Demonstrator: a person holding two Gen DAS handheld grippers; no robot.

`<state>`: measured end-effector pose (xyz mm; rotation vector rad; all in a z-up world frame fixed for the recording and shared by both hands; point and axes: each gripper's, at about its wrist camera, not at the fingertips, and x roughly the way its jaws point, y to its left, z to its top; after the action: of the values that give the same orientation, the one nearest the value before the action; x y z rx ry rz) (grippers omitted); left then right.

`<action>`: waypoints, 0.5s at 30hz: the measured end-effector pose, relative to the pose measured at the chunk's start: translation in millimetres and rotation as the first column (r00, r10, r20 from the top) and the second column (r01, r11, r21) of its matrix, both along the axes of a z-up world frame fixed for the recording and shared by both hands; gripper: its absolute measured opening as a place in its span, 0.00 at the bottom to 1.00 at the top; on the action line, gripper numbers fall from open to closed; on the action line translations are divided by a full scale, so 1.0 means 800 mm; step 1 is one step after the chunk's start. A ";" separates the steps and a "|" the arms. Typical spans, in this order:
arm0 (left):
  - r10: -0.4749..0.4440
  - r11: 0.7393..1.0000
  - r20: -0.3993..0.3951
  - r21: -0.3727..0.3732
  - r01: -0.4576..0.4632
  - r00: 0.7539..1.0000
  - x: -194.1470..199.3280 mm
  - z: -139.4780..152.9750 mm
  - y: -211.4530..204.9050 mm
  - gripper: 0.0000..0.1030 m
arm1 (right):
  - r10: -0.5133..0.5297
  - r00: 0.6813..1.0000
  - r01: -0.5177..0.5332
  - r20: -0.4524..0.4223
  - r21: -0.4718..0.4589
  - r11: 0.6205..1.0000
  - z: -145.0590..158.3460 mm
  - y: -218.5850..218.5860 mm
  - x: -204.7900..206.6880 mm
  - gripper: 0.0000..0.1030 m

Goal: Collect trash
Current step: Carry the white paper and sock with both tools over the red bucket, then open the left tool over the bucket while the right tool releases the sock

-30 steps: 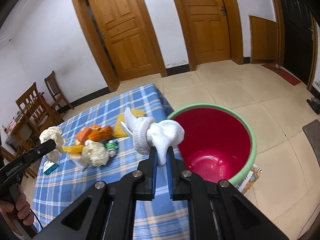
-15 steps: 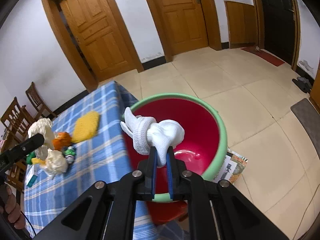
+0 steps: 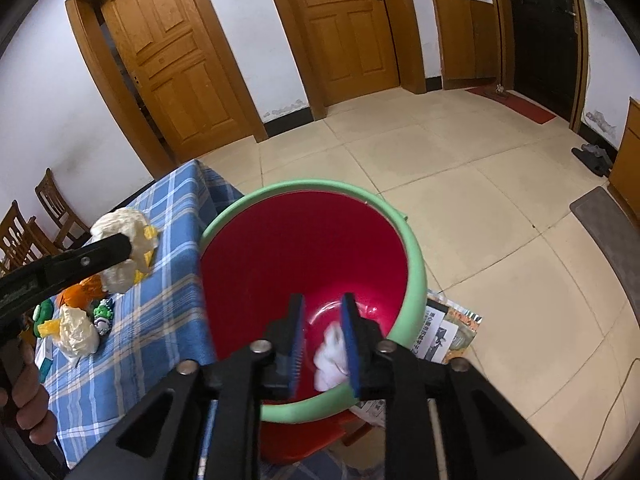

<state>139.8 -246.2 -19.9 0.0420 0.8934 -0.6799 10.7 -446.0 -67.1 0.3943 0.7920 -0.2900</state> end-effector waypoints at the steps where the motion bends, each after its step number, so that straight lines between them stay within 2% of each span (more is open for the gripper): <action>1: -0.003 1.000 -0.005 0.003 0.003 1.000 0.002 -0.003 -0.006 0.29 | -0.001 1.000 0.001 0.005 -0.001 1.000 0.001 0.000 -0.001 0.29; 8: -0.037 0.999 -0.024 0.026 0.038 0.999 0.012 -0.017 -0.037 0.29 | -0.004 1.000 0.005 0.021 -0.017 1.000 0.005 -0.003 -0.008 0.40; 15: -0.059 0.998 -0.042 0.034 0.061 0.997 0.016 -0.024 -0.058 0.30 | -0.008 1.000 0.008 0.029 -0.005 1.000 0.006 -0.004 -0.014 0.43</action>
<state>152.4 -292.3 -39.2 0.0871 0.9465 -0.7231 -0.4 -449.2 -62.5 0.3965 0.7616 -0.2931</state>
